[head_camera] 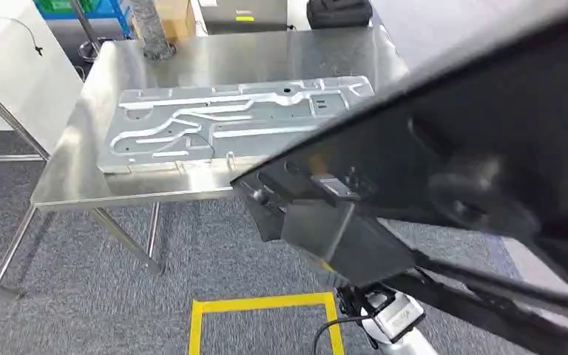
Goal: Take the parts from the cabinet and place them on the table.
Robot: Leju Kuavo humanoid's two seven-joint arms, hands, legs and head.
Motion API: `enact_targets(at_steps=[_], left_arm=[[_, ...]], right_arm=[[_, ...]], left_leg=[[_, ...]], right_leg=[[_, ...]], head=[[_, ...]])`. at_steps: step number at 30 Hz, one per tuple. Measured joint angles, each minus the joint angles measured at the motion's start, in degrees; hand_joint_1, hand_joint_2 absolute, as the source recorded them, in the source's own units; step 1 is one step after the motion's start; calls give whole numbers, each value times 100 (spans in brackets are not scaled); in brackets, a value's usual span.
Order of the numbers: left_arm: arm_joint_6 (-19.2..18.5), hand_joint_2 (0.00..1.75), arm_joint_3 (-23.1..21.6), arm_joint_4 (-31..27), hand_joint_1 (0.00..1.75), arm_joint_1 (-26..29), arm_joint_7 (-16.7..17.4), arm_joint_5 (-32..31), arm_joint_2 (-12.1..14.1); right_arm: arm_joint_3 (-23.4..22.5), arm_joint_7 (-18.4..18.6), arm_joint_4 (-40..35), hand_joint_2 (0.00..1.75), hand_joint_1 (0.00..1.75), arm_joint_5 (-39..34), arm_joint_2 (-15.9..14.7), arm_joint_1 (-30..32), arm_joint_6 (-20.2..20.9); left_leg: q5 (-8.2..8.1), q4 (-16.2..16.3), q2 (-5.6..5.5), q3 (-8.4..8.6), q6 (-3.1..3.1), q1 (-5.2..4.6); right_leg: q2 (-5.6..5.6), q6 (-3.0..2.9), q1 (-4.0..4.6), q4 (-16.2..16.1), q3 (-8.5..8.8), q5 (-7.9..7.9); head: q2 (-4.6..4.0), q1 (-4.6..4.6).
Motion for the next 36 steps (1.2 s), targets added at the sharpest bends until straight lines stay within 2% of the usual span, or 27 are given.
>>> enact_targets(at_steps=[1, 3, 4, 5, 6, 8, 9, 10, 11, 13, 14, 15, 17, 18, 20, 21, 23, 24, 25, 26, 27, 29, 30, 33, 34, 35, 36], left_arm=[[0, 175, 0, 0, 0, 7, 7, 0, 2], [0, 175, 7, 0, 0, 24, 13, 0, 2], [0, 175, 11, 0, 0, 21, 13, 0, -2], [0, 175, 15, 0, 0, 9, 9, -4, 0], [0, 175, 22, 0, 0, -2, 4, -24, 2], [0, 175, 24, 0, 0, -3, 2, -35, 2], [0, 175, 26, 0, 0, 7, -2, -37, 2], [0, 175, 28, 0, 0, 17, -4, -42, 4], [-2, 175, 31, 0, 0, 19, -9, -53, 2], [-17, 175, 31, 0, 0, 10, -24, -87, 2], [-17, 175, 31, 0, 0, 13, -31, -98, 2], [-17, 175, 31, 0, 0, 0, -37, -103, 2], [-17, 175, 31, -2, 0, 8, -37, -116, 7], [-20, 175, 31, -2, 0, 7, -37, -120, 7], [-24, 175, 28, -2, 0, -14, -42, -136, 2], [-24, 175, 28, -2, 0, -21, -48, -140, 4], [-22, 175, 31, -2, 0, -20, -55, -140, 13], [-24, 175, 31, -2, 0, -3, -55, -146, 13], [-24, 175, 31, -2, 0, 6, -55, -153, 13], [-24, 175, 31, -2, 0, 12, -57, -153, 11], [-24, 175, 31, -2, 0, 13, -57, -155, 13], [-24, 175, 31, -2, 0, 19, -70, -155, 20], [-26, 175, 35, -2, 0, 12, -70, -155, 31], [-35, 175, 44, -4, 0, 29, -72, -155, 44], [-37, 175, 55, -4, 0, 24, -74, -155, 44], [-50, 175, 63, -4, 0, 22, -74, -155, 39], [-55, 175, 79, -4, 0, 11, -74, -155, 39]], right_arm=[[2, 2, -2, 175, 175, 0, 4, -9, 2], [4, 7, 0, 175, 175, 0, 7, -17, 0], [4, 7, -4, 175, 175, 0, 7, -26, 0], [7, 4, -4, 175, 175, 0, 7, -44, 0], [11, -2, -4, 175, 175, 2, 7, -57, -2], [11, 0, -4, 175, 175, 4, 7, -36, -4], [13, 0, -4, 175, 175, 4, 7, -20, -7], [13, -2, -4, 175, 175, 4, 7, -1, -9], [13, 0, -9, 175, 175, 4, 7, 9, -15], [15, -2, -37, 175, 175, 15, 7, 16, -28], [15, -4, -37, 175, 175, 15, 7, 16, -33], [15, -11, -37, 175, 175, 17, 7, 24, -48], [15, -13, -66, 175, 175, 26, 7, 71, -94], [15, -15, -68, 175, 175, 26, 7, 89, -122], [15, -17, -114, 175, 175, 26, 11, 106, -133], [15, -17, -127, 175, 175, 26, 13, 103, -136], [15, -26, -146, 175, 175, 26, 13, 136, -138], [15, -24, -146, 175, 175, 26, 13, 157, -138], [15, -24, -146, 175, 175, 28, 13, 179, -140], [15, -24, -146, 175, 175, 31, 13, 186, -142], [15, -24, -149, 175, 175, 33, 13, 185, -149], [15, -24, -164, 175, 175, 48, 13, 183, -181], [15, -26, -162, 175, 175, 61, 13, 184, -221], [15, -11, -223, 175, 175, 149, 13, 194, -359], [7, 6, -262, 175, 175, 151, 13, 183, -424], [-20, 35, -311, 175, 175, 151, 11, 175, -455], [-50, 57, -359, 175, 175, 149, 11, 133, -470]], left_leg=[[107, 74, -4, 18, 89, -5], [69, 39, -11, 35, 152, 3], [74, -4, -18, 108, 182, 39], [54, -15, -21, 148, 212, 37], [30, -18, -21, 163, 245, 35], [-33, -17, -22, 208, 257, 30], [-69, -16, -23, 246, 254, 30], [-111, -16, -24, 305, 251, 30], [-161, -16, -28, 375, 242, 31], [-268, -18, -37, 538, 213, 31], [-317, -27, -35, 548, 186, 34], [-339, -17, -42, 597, 153, 22], [-383, 29, -26, 659, 60, 25], [-365, 24, -21, 684, 20, 19], [-474, 192, -15, 651, -25, 41], [-600, 482, -15, 505, -46, 46], [-979, 1399, -14, -54, -89, 54], [-1089, 1733, -15, -301, -95, 54], [-1055, 1811, -14, -431, -78, 54], [-866, 1637, -14, -431, -69, 54], [-540, 1227, -14, -321, -64, 52], [193, 189, -6, 4, 33, 23], [-12, 159, -1, 4, 50, -25], [45, 42, -6, 61, 163, -41], [50, 2, -23, 124, 187, 0], [54, -41, -22, 183, 201, 15], [36, -52, -19, 210, 228, 24]], right_leg=[[1, 33, 7, -6, -14, -25], [2, 86, 12, 33, 26, -36], [-3, 118, -3, 95, 2, -78], [-7, 144, -13, 347, -110, -122], [-6, 170, -22, 721, -331, -259], [-6, 190, -50, 1588, -898, -619], [-7, 204, -59, 1843, -1109, -680], [-7, 220, -68, 1846, -1199, -582], [-8, 218, -73, 1579, -1159, -313], [-12, 172, -72, 550, -814, 431], [-18, 143, -56, 218, -707, 589], [-28, 127, -4, 213, -725, 316], [-17, 43, 3, 155, -696, 418], [-13, -7, 5, 145, -653, 391], [-17, -91, -27, 76, -484, 386], [-22, -123, -22, 73, -443, 362], [-21, -149, -7, 74, -381, 290], [-14, -152, 1, 76, -349, 253], [-3, -152, 7, 76, -305, 218], [5, -150, 9, 76, -248, 175], [9, -142, 13, 76, -174, 125], [6, -114, 11, 67, -55, 16], [4, -87, 23, 77, -8, -9], [16, 21, 23, 124, -17, -5], [12, 51, 42, 134, 11, -28], [12, 77, 20, 243, -15, -94], [7, 109, 14, 516, -175, -206]], head=[[0, 2], [0, 2], [2, 0], [0, 0], [0, 2], [0, 2], [0, 2], [0, 2], [0, 2], [0, 2], [0, 2], [0, 4], [0, 0], [0, 0], [0, 0], [0, -2], [0, 0], [0, 0], [0, -2], [0, -2], [0, 0], [0, 0], [0, 0], [0, -2], [0, -2], [0, 2], [0, 0]])
